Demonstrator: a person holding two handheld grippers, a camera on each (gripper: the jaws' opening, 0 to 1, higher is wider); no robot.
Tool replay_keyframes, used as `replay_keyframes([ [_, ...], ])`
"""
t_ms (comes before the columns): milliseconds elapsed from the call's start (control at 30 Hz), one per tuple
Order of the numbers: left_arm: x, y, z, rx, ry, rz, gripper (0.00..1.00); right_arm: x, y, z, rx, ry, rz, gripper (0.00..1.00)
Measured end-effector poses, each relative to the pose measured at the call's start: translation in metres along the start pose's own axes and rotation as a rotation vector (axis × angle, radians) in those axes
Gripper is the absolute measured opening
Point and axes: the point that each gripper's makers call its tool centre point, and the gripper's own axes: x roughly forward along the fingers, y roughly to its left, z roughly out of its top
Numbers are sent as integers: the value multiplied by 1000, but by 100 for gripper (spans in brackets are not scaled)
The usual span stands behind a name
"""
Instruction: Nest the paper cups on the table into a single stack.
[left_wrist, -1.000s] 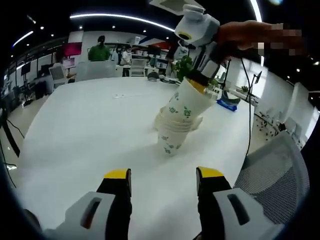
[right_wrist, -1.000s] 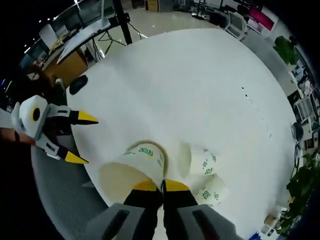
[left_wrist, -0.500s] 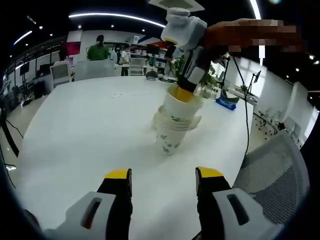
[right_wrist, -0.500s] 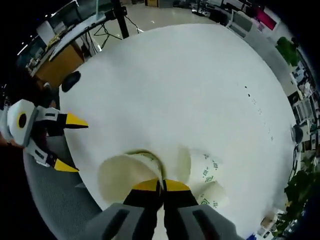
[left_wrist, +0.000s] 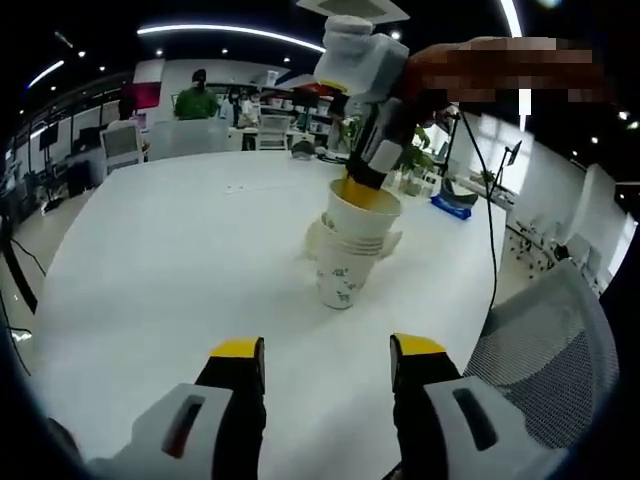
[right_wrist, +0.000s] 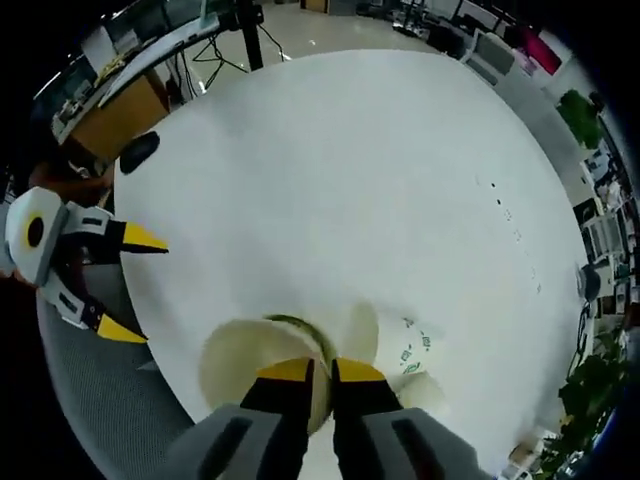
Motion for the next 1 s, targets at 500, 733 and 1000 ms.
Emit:
replay_keyframes([
  [500, 1, -2, -3, 11, 14, -8, 48, -50, -40, -2, 83, -268, -17, 26],
  [733, 4, -3, -6, 23, 25, -15, 48, -46, -73, -43, 19, -244, -91, 34],
  [1000, 3, -4, -7, 28, 37, -13, 48, -15, -94, -67, -91, -192, -53, 46],
])
